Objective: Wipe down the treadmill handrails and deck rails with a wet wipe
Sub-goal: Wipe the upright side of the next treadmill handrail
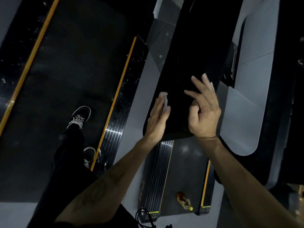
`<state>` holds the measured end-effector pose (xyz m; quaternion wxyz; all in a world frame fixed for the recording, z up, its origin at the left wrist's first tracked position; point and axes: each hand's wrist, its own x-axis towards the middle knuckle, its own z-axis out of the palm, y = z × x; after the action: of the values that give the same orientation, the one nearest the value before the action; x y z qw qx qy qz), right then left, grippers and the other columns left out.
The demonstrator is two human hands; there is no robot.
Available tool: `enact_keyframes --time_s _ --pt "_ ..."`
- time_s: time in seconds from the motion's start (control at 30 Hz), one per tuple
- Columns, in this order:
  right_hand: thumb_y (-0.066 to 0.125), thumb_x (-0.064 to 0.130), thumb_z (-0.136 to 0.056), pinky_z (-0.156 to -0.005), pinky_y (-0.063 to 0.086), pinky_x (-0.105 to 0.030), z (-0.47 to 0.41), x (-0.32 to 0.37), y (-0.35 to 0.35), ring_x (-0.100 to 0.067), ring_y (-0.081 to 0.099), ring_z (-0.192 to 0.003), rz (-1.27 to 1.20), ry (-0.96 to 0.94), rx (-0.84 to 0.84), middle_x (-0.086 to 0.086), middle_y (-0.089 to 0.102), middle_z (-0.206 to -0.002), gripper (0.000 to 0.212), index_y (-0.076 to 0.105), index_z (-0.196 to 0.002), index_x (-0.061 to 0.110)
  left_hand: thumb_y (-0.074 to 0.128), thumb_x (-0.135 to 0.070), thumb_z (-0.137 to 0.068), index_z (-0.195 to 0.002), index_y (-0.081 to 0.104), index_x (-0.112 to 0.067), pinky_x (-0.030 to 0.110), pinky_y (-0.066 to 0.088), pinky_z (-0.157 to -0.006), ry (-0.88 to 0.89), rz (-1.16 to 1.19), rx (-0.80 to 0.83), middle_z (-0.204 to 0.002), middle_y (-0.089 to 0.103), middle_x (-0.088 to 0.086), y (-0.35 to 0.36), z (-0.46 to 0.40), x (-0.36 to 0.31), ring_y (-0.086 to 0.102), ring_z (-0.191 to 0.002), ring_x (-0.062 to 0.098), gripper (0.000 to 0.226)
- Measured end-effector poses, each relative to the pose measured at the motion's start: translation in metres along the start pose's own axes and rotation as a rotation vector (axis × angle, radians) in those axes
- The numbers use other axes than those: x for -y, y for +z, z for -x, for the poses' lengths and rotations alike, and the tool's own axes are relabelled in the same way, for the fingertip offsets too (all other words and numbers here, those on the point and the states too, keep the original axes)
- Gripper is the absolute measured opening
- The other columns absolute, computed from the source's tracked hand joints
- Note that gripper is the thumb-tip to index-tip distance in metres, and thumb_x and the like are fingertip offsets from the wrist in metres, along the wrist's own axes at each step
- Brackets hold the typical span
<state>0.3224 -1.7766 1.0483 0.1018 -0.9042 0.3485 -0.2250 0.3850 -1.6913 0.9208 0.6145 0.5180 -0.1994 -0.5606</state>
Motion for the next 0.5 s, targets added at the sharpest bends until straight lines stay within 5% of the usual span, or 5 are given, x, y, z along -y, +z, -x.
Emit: enact_keyframes --time_s 0.3,0.5 --pt "0.039 0.0 -0.084 -0.12 0.031 -0.059 -0.001 0.0 -0.001 -0.039 0.044 -0.144 -0.019 0.011 0.009 -0.017 0.063 -0.137 0.042 0.075 -0.103 -0.004 0.044 -0.041 -0.109 -0.164 0.018 -0.021 0.041 0.011 -0.13 -0.188 0.136 -0.007 -0.171 0.016 -0.007 -0.023 -0.018 0.014 0.014 -0.156 0.006 0.064" --pt "0.038 0.001 -0.085 -0.12 0.032 -0.059 0.0 0.001 0.0 -0.04 0.045 -0.143 -0.008 0.012 0.003 -0.018 0.063 -0.136 0.042 0.075 -0.103 -0.004 0.042 -0.065 -0.1 -0.164 0.021 -0.031 0.04 0.01 -0.13 -0.048 0.017 0.017 -0.169 0.018 -0.017 -0.012 -0.019 -0.005 0.013 -0.154 -0.003 0.075"
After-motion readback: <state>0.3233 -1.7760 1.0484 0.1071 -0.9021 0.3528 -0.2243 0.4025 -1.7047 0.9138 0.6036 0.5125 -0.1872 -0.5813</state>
